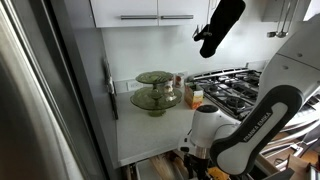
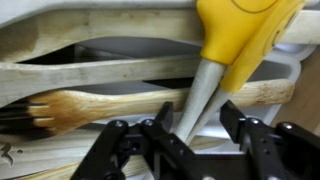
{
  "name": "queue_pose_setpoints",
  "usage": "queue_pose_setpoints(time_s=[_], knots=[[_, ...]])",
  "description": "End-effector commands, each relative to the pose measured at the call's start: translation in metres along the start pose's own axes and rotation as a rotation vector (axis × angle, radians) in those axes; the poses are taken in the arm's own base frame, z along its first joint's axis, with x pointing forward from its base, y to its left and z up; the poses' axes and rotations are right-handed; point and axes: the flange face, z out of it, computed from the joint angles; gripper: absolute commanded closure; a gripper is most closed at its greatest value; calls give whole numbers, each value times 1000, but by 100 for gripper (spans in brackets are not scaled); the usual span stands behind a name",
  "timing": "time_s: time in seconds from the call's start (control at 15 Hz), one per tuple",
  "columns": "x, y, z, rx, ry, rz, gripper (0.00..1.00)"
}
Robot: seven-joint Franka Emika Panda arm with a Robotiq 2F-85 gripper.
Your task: Remove two wooden spatulas from the opened drawer at the same time and put them on the middle rack of the cake stand
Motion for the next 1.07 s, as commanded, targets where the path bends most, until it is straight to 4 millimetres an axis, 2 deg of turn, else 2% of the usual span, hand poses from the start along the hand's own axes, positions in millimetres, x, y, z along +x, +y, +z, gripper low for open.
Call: queue_pose_setpoints(time_s=[0.0,0.2,0.33,0.4,0.6,1.0], knots=[[1,-1,5,-9,-2,18,76],[2,-1,3,-6,-7,31,97],[1,-2,0,-7,-14,41,98],[1,-3,-3,-13,-14,46,95],[3,-4,-10,-20,-20,56,95],[4,-9,-32,-24,-50,75,95]])
